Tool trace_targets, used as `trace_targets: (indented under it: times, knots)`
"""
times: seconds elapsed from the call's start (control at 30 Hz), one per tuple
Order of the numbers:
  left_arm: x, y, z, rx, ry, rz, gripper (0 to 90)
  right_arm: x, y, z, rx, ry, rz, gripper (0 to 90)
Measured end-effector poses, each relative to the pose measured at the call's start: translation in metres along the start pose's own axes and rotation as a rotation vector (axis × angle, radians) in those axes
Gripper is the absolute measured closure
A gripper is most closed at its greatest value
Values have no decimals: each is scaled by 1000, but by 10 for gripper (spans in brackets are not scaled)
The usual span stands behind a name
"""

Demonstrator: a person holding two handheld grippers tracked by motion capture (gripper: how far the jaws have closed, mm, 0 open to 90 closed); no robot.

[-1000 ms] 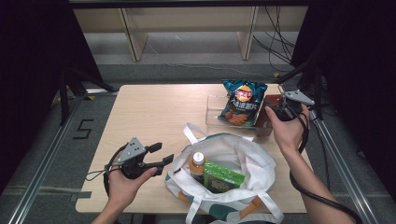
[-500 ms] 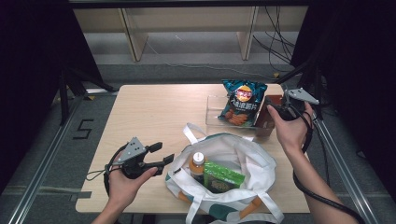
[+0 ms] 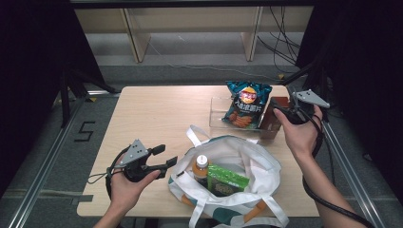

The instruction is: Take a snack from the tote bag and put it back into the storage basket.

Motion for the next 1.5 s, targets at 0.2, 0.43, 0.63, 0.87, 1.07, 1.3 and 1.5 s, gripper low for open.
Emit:
trace_targets:
  times: [0.2,0.43,0.63,0.87,1.07,1.3,1.5]
  knots:
    - [0,0,1,4,2,3,353,-3,0,12,10,20,-12,294]
    - [0,0,1,3,4,2,351,-1,-2,24,16,30,2,330]
    - [0,0,1,5,5,2,348,1,-7,35,17,19,15,409]
    - [0,0,1,10,-1,-3,348,4,-13,43,16,43,31,463]
    - [0,0,1,3,8,0,350,2,-22,48,20,55,91,542]
    - [1,0,1,7,3,-4,350,-6,-29,55,-3,155,114,590]
    - [1,0,1,5,3,2,350,-14,-35,59,-21,263,121,619]
Point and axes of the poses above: each handheld gripper's, and its own axes: z roughly backward along the jaws, y roughly out of its top, x roughly to its right, the point moved 1 cm from there along -z, roughly forward along the jaws, and after that the axes turned 13 degrees about -x, right-handed, at the moved point
